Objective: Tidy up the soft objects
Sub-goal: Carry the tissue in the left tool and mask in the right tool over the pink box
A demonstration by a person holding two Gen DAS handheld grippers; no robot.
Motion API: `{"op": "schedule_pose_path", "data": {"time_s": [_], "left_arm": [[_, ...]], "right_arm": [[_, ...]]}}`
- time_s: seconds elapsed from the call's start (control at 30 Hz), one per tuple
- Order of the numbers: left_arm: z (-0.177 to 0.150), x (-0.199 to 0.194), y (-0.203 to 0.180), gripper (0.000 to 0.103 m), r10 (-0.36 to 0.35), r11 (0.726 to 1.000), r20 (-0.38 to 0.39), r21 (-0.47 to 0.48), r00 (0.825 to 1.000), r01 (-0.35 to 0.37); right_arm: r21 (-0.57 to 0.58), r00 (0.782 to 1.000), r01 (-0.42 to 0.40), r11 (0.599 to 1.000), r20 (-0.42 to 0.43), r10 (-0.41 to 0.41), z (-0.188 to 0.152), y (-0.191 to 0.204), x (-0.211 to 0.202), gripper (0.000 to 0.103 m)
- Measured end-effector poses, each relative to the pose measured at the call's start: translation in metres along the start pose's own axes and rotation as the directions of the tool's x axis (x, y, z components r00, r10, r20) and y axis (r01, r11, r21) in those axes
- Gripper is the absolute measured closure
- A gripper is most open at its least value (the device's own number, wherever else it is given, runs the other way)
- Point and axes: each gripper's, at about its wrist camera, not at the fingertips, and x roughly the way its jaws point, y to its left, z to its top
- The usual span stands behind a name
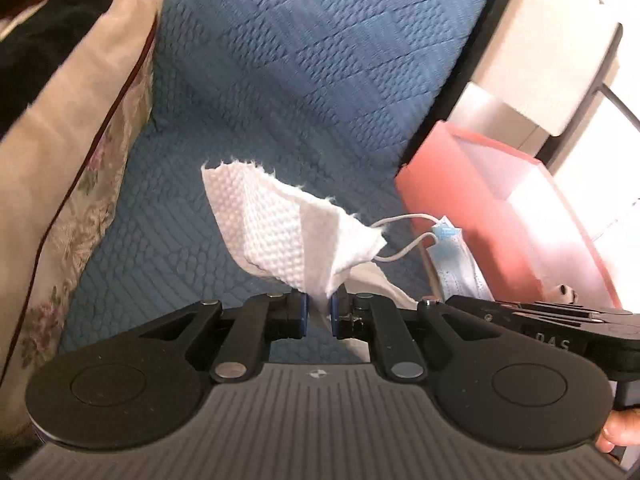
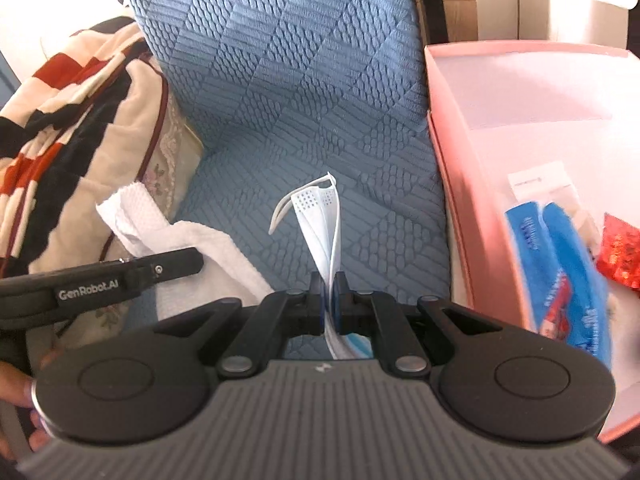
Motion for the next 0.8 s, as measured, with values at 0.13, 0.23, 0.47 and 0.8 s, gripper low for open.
{"op": "schedule_pose_path", "data": {"time_s": [0.13,0.23,0.47,0.8], "left_arm": [[0.009,-0.015,-0.017,0.090,-0.003,1.000,0.018,0.024,1.000,0.003],[0.017,-0.026,-0.029,0.090,-0.025,1.000,0.038,0.018,0.999,0.024],[0.034,-0.048,-0.060,0.090,-0.064,0.998,0.086,0.034,0.994,0.061],[0.052,-0.062,-0.112,0.090,-0.122,0.992,0.135,0.044,0.983,0.117]], "right_arm": [[-0.003,0.999,0.005,1.000,0.037,-0.005,0.011,0.000,-0.019,0.095],[-0.012,0.997,0.012,1.000,0.073,-0.011,0.022,-0.001,-0.037,0.095],[-0.032,0.990,0.014,0.999,0.139,-0.010,0.045,-0.008,-0.075,0.095],[-0.058,0.974,0.039,0.998,0.227,-0.025,0.078,-0.032,-0.127,0.095]]}}
